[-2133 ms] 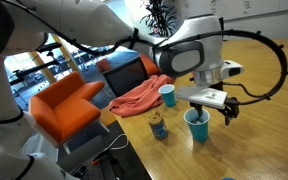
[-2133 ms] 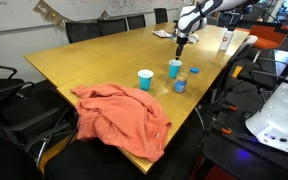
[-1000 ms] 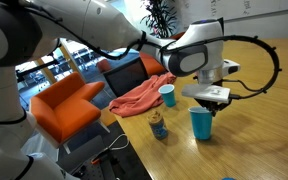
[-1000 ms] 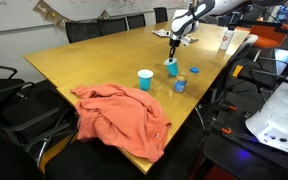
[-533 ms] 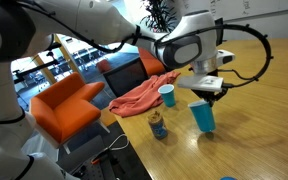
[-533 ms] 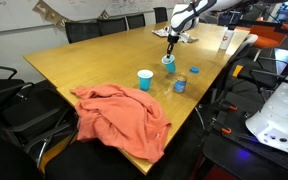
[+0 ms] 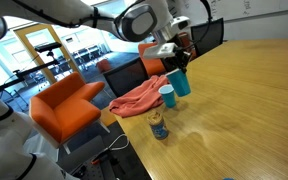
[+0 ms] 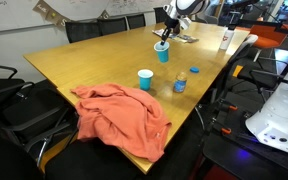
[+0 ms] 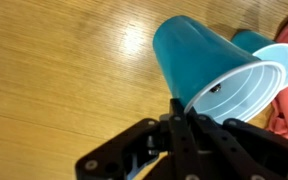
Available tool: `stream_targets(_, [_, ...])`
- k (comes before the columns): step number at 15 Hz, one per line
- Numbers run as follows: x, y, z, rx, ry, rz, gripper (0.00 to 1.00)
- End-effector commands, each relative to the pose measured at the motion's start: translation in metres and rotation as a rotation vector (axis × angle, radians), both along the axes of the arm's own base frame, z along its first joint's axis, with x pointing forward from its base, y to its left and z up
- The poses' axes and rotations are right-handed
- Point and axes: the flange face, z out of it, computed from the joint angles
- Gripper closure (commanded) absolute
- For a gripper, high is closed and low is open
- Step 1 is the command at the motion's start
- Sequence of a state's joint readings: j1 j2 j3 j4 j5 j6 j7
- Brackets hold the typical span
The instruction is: Pour the contents from the right cup into the left cup
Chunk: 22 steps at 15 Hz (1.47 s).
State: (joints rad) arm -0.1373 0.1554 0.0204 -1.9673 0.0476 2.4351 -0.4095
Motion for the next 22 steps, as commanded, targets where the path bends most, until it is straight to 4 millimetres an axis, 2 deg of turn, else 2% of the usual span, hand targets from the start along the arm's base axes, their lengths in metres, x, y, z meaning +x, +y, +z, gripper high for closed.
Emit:
stream_targets(1, [-0.038, 0.040, 0.050, -0.037, -0.076, -0.059, 0.99])
stream_targets(2, [-0.014, 0.028, 0.031, -0.020, -0.038, -0.021, 0.95])
stream_targets(4, [-0.026, 0.044, 0.050, -0.027, -0.067, -0.038, 0.95])
stream_targets(6, [-0.032, 0.044, 0.052, -0.026, -0.067, -0.043, 0.95])
stream_targets(7, [-0.032, 0.041, 0.050, -0.026, -0.063, -0.048, 0.99])
stream_targets(9, [-0.025, 0.038, 0.035, -0.102, -0.056, -0.015, 0.99])
stream_targets(13, [-0.010, 0.047, 0.008, -0.221, -0.015, 0.096, 0.99])
stream_targets(16, [0.000, 0.069, -0.014, -0.320, -0.028, 0.204, 0.99])
stream_targets(22, [0.016, 0.134, -0.040, -0.557, -0.190, 0.405, 0.99])
